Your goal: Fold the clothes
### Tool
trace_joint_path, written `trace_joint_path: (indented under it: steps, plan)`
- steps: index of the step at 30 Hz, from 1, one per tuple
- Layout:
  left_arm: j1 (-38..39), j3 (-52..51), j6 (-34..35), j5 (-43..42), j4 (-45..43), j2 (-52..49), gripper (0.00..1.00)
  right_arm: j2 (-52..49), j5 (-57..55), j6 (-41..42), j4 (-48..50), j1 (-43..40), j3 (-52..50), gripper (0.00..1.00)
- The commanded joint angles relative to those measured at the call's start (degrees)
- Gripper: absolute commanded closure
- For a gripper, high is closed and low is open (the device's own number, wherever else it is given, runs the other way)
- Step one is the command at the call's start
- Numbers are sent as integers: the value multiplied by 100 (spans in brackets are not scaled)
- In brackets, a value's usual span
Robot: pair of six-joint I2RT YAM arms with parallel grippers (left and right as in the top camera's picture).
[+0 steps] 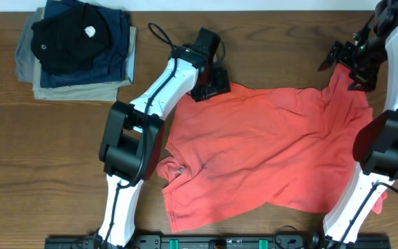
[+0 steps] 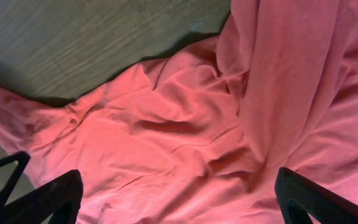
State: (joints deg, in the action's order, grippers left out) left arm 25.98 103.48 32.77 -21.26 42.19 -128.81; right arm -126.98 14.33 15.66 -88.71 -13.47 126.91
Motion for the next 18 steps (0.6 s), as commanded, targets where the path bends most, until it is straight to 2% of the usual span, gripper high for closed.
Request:
trace_joint_path:
  steps: [1, 7, 11, 14, 18]
  plan:
    - [-24, 2, -125, 70, 7, -245, 36, 96, -236, -118, -9, 48, 37, 3]
    - [-24, 2, -122, 138, -35, -310, 37, 96, -249, -116, -4, 48, 37, 3]
    - [-24, 2, -122, 138, -131, -310, 52, 96, -249, -116, -2, 48, 37, 3]
    - [-28, 2, -125, 140, -219, -310, 57, 96, -249, -116, -4, 48, 35, 3]
    - [-28, 2, -138, 142, -334, -310, 74, 96, -251, -118, -7, 48, 35, 3]
